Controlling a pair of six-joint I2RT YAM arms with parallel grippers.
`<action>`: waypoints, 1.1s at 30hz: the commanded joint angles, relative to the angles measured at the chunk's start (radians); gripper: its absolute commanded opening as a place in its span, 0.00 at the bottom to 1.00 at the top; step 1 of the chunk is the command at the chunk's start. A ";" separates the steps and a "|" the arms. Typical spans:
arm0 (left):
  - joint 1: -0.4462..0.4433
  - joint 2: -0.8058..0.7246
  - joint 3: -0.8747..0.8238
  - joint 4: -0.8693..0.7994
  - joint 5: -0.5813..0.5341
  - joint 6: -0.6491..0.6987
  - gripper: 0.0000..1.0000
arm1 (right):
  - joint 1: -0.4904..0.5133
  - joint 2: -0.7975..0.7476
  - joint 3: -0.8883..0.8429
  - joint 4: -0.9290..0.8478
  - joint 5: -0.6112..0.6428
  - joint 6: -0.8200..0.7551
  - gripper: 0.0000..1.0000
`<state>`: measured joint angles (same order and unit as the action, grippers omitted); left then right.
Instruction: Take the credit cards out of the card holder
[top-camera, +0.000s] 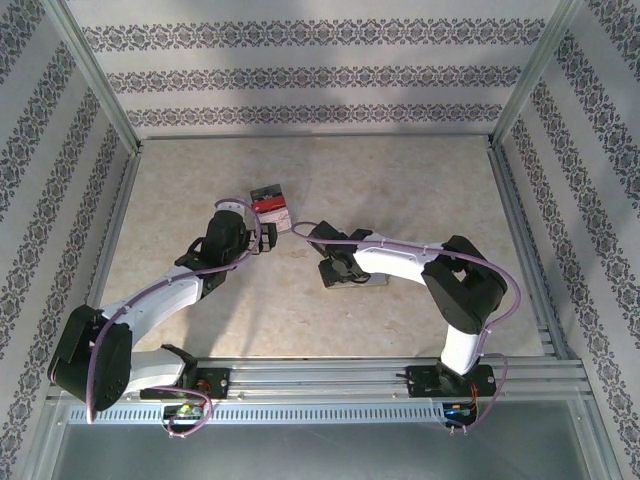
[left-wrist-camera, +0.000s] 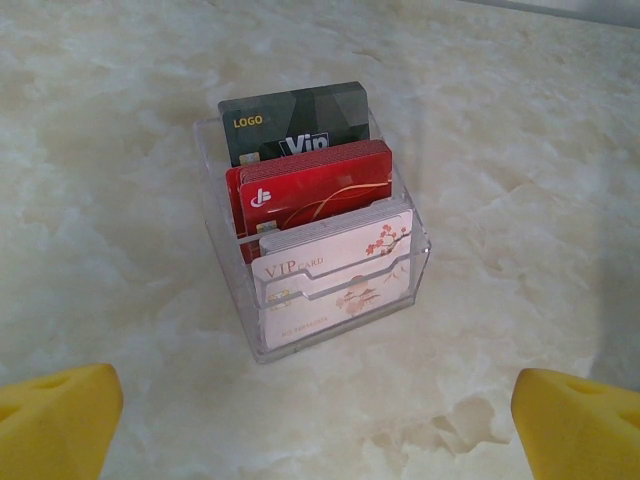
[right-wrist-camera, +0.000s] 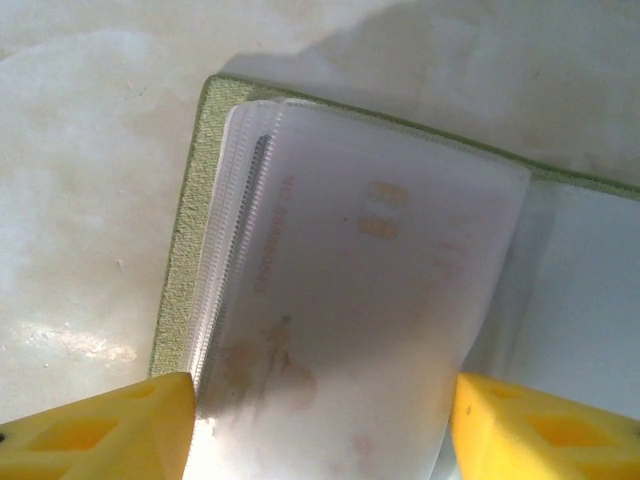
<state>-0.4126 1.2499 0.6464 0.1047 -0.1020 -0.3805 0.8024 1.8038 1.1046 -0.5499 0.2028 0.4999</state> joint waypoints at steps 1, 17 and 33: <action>-0.015 0.002 0.001 0.036 -0.007 -0.021 1.00 | -0.009 0.012 0.003 -0.012 0.031 0.009 0.60; -0.020 -0.015 0.020 0.027 0.018 -0.002 1.00 | -0.023 -0.055 -0.017 -0.030 0.129 0.025 0.57; -0.043 -0.011 0.049 0.006 0.030 0.028 1.00 | -0.096 -0.165 -0.107 -0.030 0.160 0.037 0.48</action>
<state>-0.4320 1.2495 0.6544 0.1047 -0.0822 -0.3782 0.7219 1.6722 1.0191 -0.5549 0.3298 0.5255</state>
